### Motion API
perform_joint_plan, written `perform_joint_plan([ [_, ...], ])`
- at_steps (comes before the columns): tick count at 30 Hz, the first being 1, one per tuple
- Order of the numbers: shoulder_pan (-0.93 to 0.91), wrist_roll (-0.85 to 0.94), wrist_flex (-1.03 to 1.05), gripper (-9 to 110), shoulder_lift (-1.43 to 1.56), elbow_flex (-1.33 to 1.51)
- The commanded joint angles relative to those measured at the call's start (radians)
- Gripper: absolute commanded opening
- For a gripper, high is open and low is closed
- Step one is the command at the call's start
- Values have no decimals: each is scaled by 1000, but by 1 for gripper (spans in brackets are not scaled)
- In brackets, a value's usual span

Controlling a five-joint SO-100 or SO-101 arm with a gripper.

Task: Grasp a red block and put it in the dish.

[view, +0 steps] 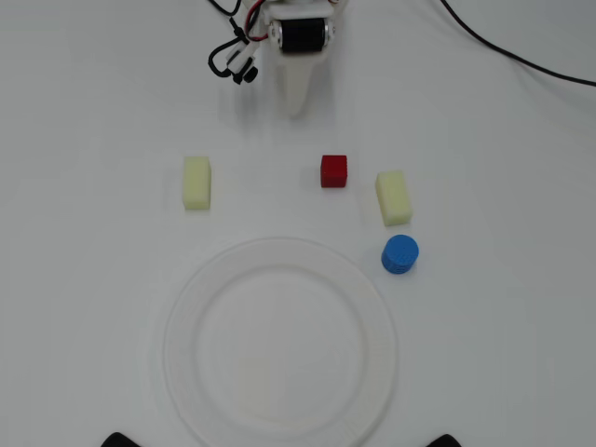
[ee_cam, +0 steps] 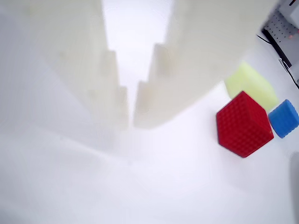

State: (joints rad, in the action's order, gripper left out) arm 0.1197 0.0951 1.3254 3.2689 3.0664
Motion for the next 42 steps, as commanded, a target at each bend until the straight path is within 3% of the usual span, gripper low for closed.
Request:
perform_joint_plan([
  [1,64,38,44,0,184,101],
  [16,54,15,41,0,184,95],
  [23,23,17,41,0,138,-38],
  [30,17,-2,-41,0,-167,-210],
  [42,28,-26,-71,4,-890,-744],
])
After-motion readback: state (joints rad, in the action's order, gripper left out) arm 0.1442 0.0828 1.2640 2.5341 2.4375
